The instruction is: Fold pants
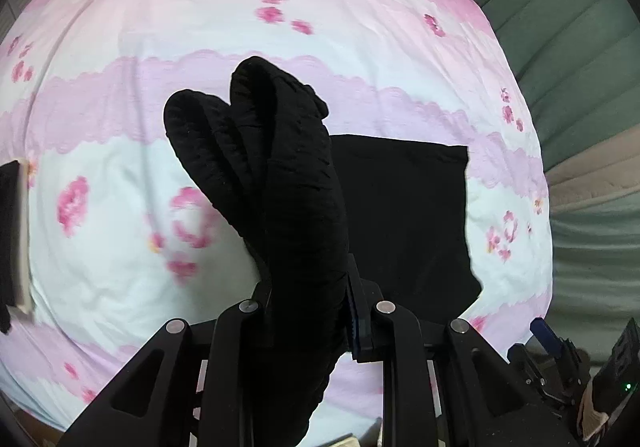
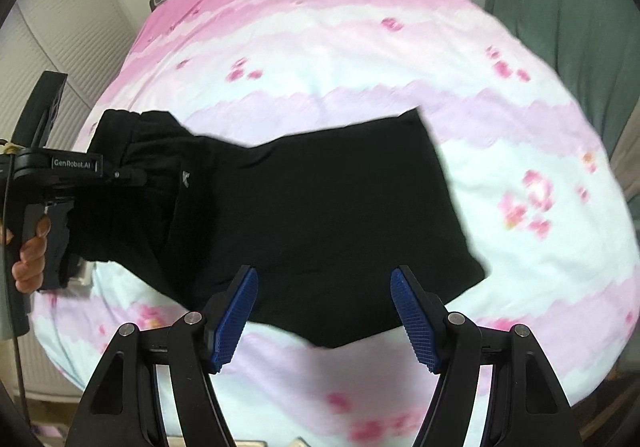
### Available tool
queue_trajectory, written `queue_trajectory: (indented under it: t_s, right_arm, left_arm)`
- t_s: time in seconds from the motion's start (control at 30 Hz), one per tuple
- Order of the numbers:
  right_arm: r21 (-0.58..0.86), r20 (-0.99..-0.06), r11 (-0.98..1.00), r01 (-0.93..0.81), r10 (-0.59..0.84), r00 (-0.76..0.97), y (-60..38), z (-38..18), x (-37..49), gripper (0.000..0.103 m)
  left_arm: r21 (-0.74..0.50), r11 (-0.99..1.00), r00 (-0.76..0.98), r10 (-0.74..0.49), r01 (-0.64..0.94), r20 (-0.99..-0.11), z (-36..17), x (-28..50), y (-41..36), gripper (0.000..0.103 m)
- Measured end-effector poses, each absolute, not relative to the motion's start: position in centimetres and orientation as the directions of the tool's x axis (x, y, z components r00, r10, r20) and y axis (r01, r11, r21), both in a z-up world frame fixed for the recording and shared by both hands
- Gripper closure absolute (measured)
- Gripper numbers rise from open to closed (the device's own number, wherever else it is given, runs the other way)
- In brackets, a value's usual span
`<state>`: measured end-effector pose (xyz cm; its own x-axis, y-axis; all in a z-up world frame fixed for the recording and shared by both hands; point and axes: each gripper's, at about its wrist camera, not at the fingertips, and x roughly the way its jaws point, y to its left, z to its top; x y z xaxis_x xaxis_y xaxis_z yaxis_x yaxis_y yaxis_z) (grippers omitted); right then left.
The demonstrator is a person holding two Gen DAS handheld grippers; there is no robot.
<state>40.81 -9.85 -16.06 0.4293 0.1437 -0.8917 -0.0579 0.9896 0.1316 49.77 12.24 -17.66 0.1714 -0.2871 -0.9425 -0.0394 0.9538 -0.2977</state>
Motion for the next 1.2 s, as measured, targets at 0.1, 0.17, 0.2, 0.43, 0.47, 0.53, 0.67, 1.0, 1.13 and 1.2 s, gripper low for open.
queue_trajectory:
  t_s: [0.1,0.17,0.2,0.43,0.47,0.53,0.67,1.0,1.13,1.2]
  right_arm:
    - [0.135,-0.89,0.989,-0.052,0.144,0.432,-13.6,-15.3,41.7,0.033]
    - [0.14,-0.894,0.989,-0.053,0.149,0.423,-15.7,-15.2,42.2,0.033]
    - [0.138,-0.895,0.989,-0.055,0.148,0.42,-16.7,-15.2,42.4,0.033]
    - [0.132,-0.912,0.99,-0.047,0.14,0.385,-23.1,-17.1,44.2,0.033]
    - [0.137,-0.914,0.99,-0.04,0.142,0.38,-24.0,-17.4,44.4,0.033]
    - [0.149,-0.916,0.988,-0.024,0.148,0.373,-25.4,-17.8,44.8,0.033]
    - [0.169,-0.919,0.986,0.006,0.156,0.362,-27.7,-19.0,45.7,0.033]
    - [0.211,-0.93,0.973,0.089,0.172,0.324,-30.6,-21.5,45.1,0.033]
    - [0.223,-0.934,0.968,0.114,0.178,0.31,-31.3,-22.0,44.9,0.033]
    - [0.217,-0.934,0.97,0.114,0.172,0.312,-31.4,-22.0,44.9,0.033]
  left_arm:
    - [-0.315,0.946,0.155,-0.301,-0.077,-0.941,-18.3,50.7,8.6,0.08]
    - [-0.299,0.95,0.14,-0.286,-0.085,-0.948,-19.0,51.5,5.9,0.08]
    - [-0.287,0.954,0.134,-0.275,-0.085,-0.952,-19.4,51.7,4.8,0.08]
    - [-0.183,0.978,0.047,-0.179,-0.1,-0.983,-23.6,53.9,-3.8,0.08]
    - [-0.155,0.983,0.029,-0.153,-0.102,-0.988,-24.4,54.3,-4.8,0.08]
    - [-0.126,0.986,-0.007,-0.128,-0.112,-0.992,-25.8,54.9,-6.2,0.08]
    - [-0.096,0.993,-0.038,-0.099,-0.068,-0.994,-27.4,55.6,-9.5,0.08]
    - [-0.066,0.997,-0.098,-0.068,-0.026,-0.993,-29.9,56.5,-14.1,0.078]
    - [-0.093,0.996,-0.117,-0.093,-0.004,-0.989,-30.3,56.6,-15.1,0.064]
    - [-0.163,0.986,-0.143,-0.166,-0.03,-0.976,-30.3,56.8,-15.3,0.05]
